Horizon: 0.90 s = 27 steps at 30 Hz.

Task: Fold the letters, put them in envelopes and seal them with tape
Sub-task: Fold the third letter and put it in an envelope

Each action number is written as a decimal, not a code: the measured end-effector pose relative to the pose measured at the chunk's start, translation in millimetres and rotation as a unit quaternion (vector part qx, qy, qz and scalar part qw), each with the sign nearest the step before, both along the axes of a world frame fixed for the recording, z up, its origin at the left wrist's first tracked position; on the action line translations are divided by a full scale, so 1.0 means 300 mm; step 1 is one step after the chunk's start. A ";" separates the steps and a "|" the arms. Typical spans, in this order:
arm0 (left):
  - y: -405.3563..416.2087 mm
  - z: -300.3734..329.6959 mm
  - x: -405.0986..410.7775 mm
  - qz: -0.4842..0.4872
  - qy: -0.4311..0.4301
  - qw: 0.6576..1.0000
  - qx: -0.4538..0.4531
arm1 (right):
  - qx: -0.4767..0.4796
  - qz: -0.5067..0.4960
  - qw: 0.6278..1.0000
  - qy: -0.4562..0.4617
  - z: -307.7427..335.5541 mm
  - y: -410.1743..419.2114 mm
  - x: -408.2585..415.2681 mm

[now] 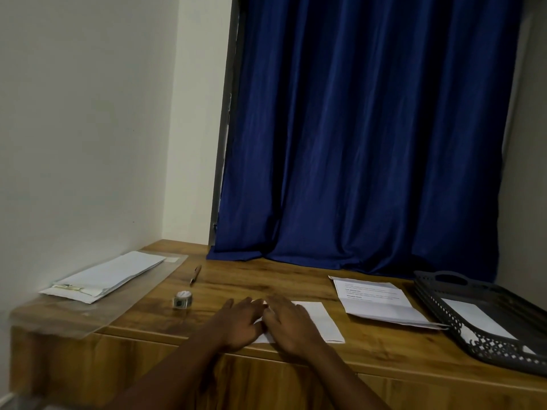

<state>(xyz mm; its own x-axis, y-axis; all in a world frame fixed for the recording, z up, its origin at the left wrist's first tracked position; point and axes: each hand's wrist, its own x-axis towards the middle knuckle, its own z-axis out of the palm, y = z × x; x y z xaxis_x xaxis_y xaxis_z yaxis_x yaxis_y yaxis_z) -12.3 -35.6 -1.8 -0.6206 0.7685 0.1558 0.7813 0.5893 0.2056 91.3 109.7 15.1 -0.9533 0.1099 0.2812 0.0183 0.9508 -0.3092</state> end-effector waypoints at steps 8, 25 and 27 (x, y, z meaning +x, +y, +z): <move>0.009 0.013 -0.005 0.014 -0.008 0.996 -0.086 | 0.040 -0.006 0.987 -0.153 -0.022 0.143 -0.034; -0.023 0.024 0.042 -0.007 -0.031 0.999 0.020 | -0.060 -0.048 0.997 -0.002 -0.058 0.334 0.073; -0.026 0.027 0.055 -0.024 -0.017 1.000 -0.001 | -0.048 -0.029 0.998 -0.026 -0.058 0.327 0.095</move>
<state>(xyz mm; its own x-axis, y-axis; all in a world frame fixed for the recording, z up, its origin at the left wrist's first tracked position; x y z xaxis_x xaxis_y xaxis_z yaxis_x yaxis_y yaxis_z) 4.3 -43.5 6.2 -0.5871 0.7983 0.1340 0.8019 0.5509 0.2312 119.8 207.8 -2.3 -0.9579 0.1885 0.2166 0.0902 0.9137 -0.3961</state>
